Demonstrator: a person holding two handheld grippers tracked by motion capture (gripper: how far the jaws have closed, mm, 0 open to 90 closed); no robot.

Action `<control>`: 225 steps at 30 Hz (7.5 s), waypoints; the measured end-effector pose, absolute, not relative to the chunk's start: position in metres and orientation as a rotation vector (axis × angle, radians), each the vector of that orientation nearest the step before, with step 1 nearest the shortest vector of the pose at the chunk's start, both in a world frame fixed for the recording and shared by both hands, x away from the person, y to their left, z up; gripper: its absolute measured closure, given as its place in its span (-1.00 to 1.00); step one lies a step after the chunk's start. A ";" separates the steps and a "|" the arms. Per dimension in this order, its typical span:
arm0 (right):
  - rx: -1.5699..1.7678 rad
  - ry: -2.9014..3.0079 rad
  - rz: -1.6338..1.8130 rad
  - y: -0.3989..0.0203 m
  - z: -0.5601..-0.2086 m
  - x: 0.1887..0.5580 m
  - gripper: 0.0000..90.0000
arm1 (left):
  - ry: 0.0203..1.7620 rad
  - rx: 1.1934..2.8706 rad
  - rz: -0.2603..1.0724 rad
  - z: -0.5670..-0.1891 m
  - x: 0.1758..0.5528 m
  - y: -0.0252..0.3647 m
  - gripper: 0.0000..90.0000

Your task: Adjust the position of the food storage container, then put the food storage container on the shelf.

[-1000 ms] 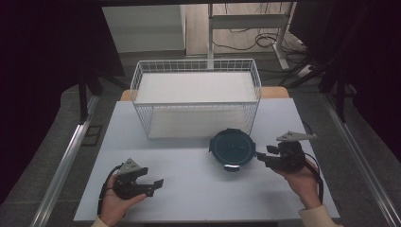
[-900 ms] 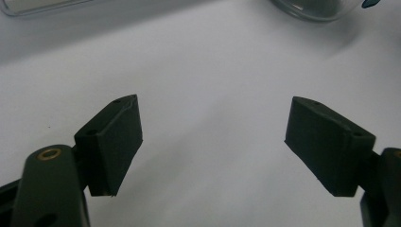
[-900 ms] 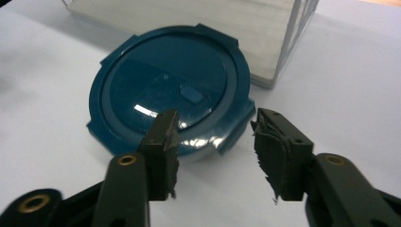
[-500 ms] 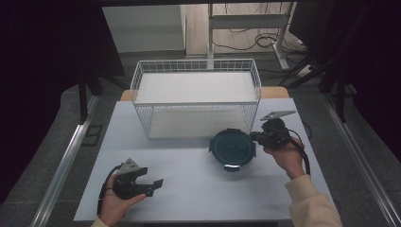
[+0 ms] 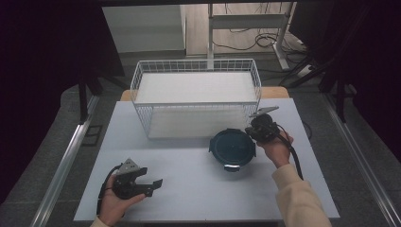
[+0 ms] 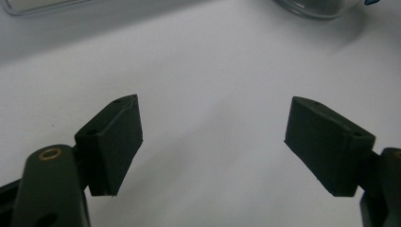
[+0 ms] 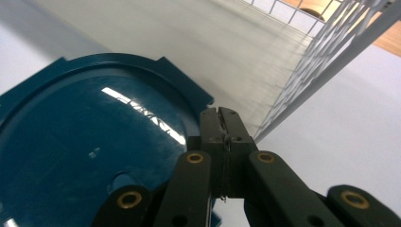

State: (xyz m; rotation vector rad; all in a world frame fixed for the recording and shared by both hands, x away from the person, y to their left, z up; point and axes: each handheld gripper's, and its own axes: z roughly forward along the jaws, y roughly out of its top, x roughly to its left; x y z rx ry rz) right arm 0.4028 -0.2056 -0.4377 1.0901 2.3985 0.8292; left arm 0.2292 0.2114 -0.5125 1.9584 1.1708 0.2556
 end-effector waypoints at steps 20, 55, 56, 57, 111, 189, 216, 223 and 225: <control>0.978 2.424 0.676 -0.200 -0.454 0.415 0.99 | 1.179 1.949 0.254 -0.513 0.230 0.212 -0.56; 0.817 2.538 0.725 -0.162 -0.462 0.378 1.00 | 1.189 1.929 0.254 -0.510 0.231 0.213 -0.56; 0.813 2.539 0.724 -0.159 -0.462 0.377 1.00 | 1.190 1.928 0.254 -0.510 0.231 0.213 -0.56; 0.793 2.550 0.734 -0.156 -0.462 0.375 1.00 | 1.193 1.923 0.257 -0.509 0.231 0.214 -0.56; 1.078 2.382 1.246 -0.217 -0.471 0.270 -0.31 | 1.213 1.902 0.273 -0.508 0.228 0.219 -0.56; 1.538 2.446 1.378 -0.165 -0.488 0.303 -0.84 | 1.295 1.861 -0.242 -0.502 0.299 0.141 -0.79; 1.847 2.400 1.531 -0.170 -0.508 0.304 -0.33 | 1.294 1.809 -0.407 -0.511 0.298 0.136 -0.46; 1.841 2.374 1.621 -0.178 -0.507 0.297 -0.18 | 1.271 1.795 -0.350 -0.504 0.286 0.138 -0.31; 1.819 2.376 1.629 -0.179 -0.505 0.294 -0.16 | 1.270 1.758 -0.365 -0.506 0.284 0.141 -0.24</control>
